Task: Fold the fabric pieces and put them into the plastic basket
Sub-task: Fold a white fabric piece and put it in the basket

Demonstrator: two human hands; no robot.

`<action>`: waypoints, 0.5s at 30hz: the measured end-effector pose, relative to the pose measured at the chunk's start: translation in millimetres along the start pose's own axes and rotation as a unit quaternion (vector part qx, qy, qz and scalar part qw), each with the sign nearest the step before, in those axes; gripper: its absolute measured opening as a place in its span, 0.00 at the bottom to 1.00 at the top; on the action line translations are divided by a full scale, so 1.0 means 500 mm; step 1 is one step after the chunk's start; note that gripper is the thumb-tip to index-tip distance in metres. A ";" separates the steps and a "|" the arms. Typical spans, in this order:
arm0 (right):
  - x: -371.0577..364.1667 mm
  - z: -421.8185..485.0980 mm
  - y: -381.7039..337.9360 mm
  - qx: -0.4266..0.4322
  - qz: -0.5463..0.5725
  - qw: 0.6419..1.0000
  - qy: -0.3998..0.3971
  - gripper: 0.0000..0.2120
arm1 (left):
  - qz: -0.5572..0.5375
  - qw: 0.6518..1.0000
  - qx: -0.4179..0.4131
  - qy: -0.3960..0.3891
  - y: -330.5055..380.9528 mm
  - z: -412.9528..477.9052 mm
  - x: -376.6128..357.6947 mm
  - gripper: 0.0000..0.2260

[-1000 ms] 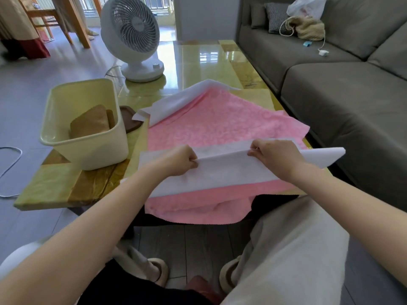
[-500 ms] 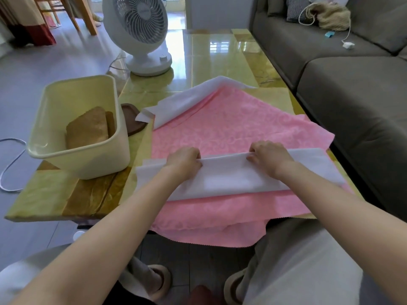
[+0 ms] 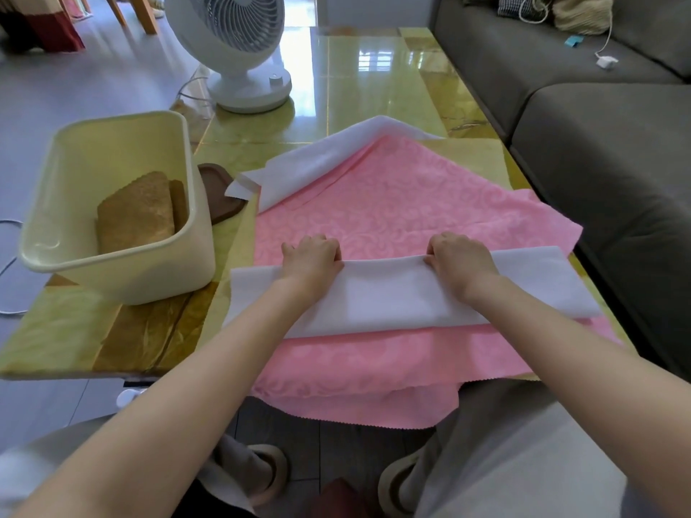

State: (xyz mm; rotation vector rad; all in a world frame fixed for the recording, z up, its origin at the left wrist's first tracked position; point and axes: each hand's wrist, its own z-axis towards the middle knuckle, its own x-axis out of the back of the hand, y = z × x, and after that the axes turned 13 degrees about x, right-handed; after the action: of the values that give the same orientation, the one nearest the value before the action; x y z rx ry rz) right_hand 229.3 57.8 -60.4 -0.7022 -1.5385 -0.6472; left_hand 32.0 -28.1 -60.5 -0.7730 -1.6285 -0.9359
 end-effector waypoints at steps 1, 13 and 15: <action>-0.002 0.001 -0.001 -0.001 -0.006 1.000 -0.001 0.13 | 0.003 1.000 -0.001 0.003 0.000 0.001 -0.001 0.09; 0.004 -0.006 -0.001 -0.026 -0.049 0.998 0.002 0.14 | 0.009 0.998 -0.014 0.064 0.003 0.003 -0.024 0.08; 0.008 -0.011 -0.038 0.021 0.018 0.999 0.035 0.18 | 0.006 0.997 -0.016 0.072 0.004 0.004 -0.025 0.07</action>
State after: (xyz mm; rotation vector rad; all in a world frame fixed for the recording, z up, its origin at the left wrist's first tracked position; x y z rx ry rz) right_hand 218.3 41.3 -56.2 -0.6670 -1.4687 -0.6046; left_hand 35.9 -25.6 -72.6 -0.7206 -1.4850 -0.9881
